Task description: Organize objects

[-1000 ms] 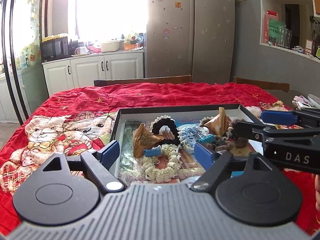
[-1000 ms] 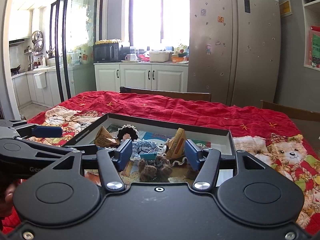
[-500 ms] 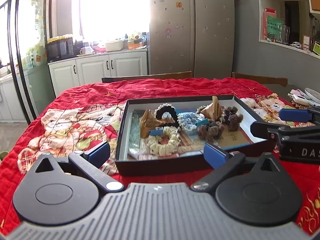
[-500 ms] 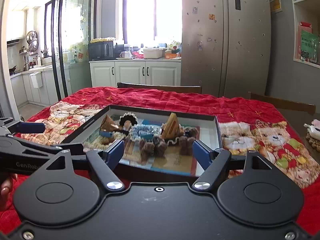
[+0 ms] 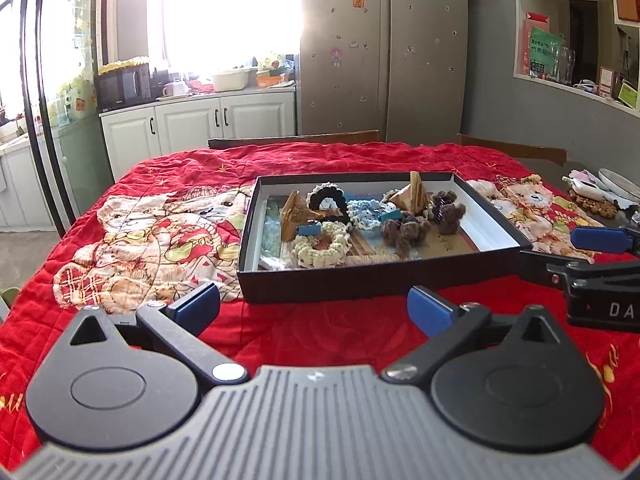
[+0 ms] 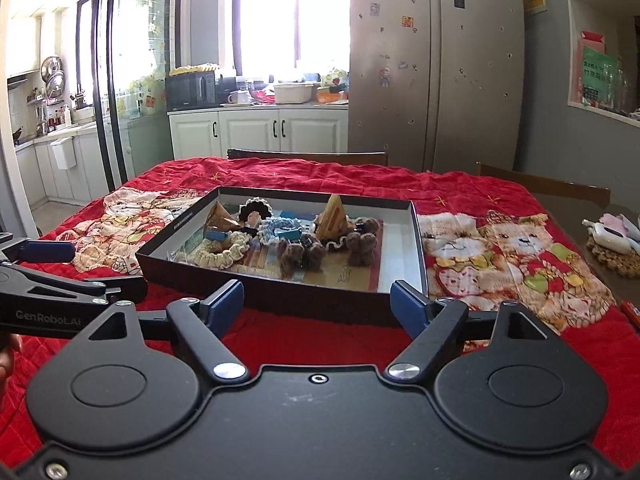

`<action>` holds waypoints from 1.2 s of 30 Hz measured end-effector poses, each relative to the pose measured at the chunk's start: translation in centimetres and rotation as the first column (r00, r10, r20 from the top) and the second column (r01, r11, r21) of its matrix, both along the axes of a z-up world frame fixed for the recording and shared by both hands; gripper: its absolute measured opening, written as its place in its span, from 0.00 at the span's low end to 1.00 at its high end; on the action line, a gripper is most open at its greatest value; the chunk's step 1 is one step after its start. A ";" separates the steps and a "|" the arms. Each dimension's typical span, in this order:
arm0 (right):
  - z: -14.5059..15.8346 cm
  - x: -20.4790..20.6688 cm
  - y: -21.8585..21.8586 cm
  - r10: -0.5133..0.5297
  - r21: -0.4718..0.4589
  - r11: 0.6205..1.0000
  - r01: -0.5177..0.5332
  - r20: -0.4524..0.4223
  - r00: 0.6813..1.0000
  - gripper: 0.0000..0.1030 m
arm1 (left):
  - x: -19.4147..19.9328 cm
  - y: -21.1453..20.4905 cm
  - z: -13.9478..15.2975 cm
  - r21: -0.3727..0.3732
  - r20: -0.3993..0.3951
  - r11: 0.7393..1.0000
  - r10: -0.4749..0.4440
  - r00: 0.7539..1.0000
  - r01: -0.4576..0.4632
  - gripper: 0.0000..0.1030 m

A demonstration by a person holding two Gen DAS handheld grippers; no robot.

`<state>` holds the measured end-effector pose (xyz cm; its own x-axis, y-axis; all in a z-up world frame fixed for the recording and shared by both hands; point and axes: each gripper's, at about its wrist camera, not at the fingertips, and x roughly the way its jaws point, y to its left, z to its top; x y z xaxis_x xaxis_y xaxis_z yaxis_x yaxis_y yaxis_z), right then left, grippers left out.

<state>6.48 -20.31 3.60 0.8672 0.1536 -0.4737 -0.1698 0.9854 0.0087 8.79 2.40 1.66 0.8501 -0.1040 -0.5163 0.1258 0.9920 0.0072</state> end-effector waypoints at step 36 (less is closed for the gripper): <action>-1.5 -2.7 0.2 -0.027 0.001 1.000 0.027 -0.066 0.997 0.78 | -3.3 -0.5 -1.0 -0.015 -0.028 0.999 0.033 0.999 -0.033 1.00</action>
<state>3.80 -20.13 2.09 0.8378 0.1317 -0.5299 -0.1420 0.9896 0.0213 5.49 1.93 0.64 0.8385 -0.0846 -0.5383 0.0931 0.9956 -0.0114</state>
